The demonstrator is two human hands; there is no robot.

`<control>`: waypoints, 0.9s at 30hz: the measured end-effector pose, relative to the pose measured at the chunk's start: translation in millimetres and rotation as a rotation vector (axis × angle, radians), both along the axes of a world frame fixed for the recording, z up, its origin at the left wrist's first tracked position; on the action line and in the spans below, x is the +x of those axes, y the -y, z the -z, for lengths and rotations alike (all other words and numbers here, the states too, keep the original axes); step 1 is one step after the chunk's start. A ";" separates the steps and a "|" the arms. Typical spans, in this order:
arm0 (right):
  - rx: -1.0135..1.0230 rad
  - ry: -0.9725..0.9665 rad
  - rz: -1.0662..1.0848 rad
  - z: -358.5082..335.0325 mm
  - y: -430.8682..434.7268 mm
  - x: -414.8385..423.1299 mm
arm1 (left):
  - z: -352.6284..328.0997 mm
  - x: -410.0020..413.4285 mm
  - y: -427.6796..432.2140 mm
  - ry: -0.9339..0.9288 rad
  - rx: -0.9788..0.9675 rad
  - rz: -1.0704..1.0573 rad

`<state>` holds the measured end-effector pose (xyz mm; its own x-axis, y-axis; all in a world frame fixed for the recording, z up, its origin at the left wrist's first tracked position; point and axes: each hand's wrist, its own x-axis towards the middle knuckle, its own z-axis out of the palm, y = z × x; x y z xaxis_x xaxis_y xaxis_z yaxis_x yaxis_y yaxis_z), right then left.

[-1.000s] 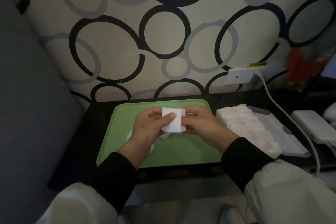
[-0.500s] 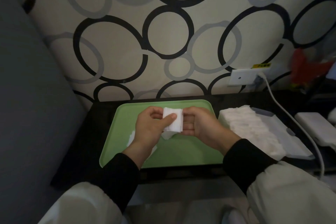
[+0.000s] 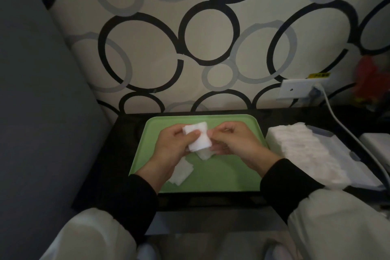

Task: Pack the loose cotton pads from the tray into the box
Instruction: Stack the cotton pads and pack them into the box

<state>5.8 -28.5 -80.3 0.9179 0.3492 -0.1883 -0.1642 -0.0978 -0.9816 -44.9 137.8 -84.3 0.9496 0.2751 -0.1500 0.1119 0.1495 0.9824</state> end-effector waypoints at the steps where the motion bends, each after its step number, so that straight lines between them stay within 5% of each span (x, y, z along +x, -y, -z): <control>1: -0.054 0.025 0.047 2.3 -0.2 3.4 | 0.9 0.4 -4.7 -0.009 0.027 -0.039; 6: -0.506 0.304 0.119 27.0 9.8 25.5 | 2.2 0.3 -26.8 -0.028 0.112 -0.141; 15: -0.918 0.318 -0.058 42.0 -18.7 26.3 | 10.7 -1.7 -47.5 -0.008 0.240 -0.102; 22: -0.789 0.292 -0.132 33.9 -33.7 19.6 | 14.2 -2.3 -52.6 0.017 0.278 -0.062; 27: -0.499 0.149 -0.126 31.3 -26.2 19.9 | 14.6 -2.4 -55.1 -0.008 0.273 -0.106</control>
<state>25.7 -2.3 -111.6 0.9044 0.3594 -0.2300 0.0168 -0.5686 -0.8224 -47.3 193.0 -98.9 0.9124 0.4043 -0.0639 0.1175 -0.1090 0.9871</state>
